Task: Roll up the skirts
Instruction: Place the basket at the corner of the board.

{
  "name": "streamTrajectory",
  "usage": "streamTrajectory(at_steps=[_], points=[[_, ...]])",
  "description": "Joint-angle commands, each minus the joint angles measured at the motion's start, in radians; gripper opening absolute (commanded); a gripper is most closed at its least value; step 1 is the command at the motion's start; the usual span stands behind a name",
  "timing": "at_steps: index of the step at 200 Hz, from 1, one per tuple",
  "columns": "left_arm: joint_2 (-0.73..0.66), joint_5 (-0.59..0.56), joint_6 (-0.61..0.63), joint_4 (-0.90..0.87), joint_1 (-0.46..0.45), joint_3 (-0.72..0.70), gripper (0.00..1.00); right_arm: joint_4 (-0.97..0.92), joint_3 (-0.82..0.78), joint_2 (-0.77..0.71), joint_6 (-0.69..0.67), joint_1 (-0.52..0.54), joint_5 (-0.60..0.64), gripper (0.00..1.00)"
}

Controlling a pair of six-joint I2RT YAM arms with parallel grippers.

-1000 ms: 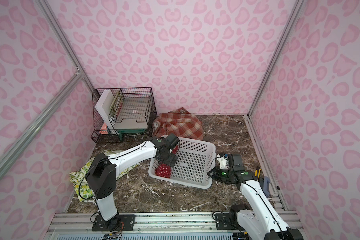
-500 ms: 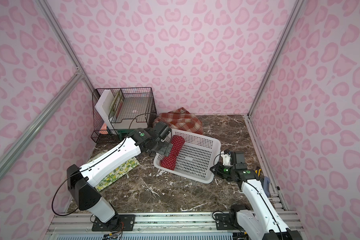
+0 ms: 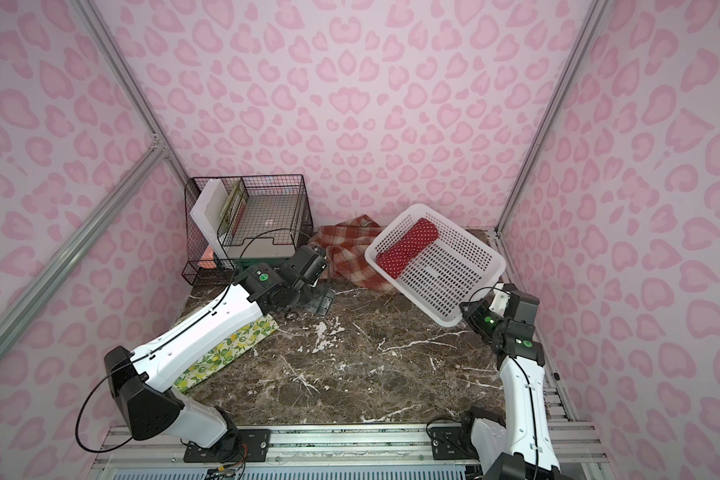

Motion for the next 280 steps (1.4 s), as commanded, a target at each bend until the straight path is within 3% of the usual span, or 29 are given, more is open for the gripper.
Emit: streamTrajectory(at_steps=[1,30,57,108,149,197,220,258,280], points=[[-0.002,0.026,0.015,0.020,0.010,0.011,0.98,0.204,0.004,0.040,0.066,-0.030,-0.006,0.00],[-0.002,0.039,0.024,0.005,0.022,0.036,0.98,0.152,0.116,0.218,-0.031,-0.050,-0.030,0.00],[-0.020,0.052,0.037,0.001,0.034,0.028,0.98,0.321,0.021,0.268,0.062,-0.075,0.063,0.00],[-0.029,0.082,0.035,0.031,0.061,-0.018,0.98,0.444,0.017,0.381,0.195,-0.099,0.190,0.00],[-0.009,0.121,0.016,0.062,0.072,-0.031,0.98,0.528,-0.005,0.446,0.318,-0.060,0.291,0.00],[0.033,0.154,-0.002,0.059,0.076,-0.016,0.98,0.602,0.058,0.554,0.407,0.035,0.306,0.00],[0.036,0.167,-0.015,0.058,0.077,-0.008,0.98,0.546,0.133,0.597,0.393,0.061,0.323,0.36],[0.020,0.185,-0.024,0.058,0.078,-0.009,0.98,0.501,0.179,0.604,0.356,0.058,0.270,0.58],[-0.009,0.198,-0.030,0.080,0.082,-0.035,0.98,0.474,0.186,0.581,0.309,0.071,0.221,0.60]])
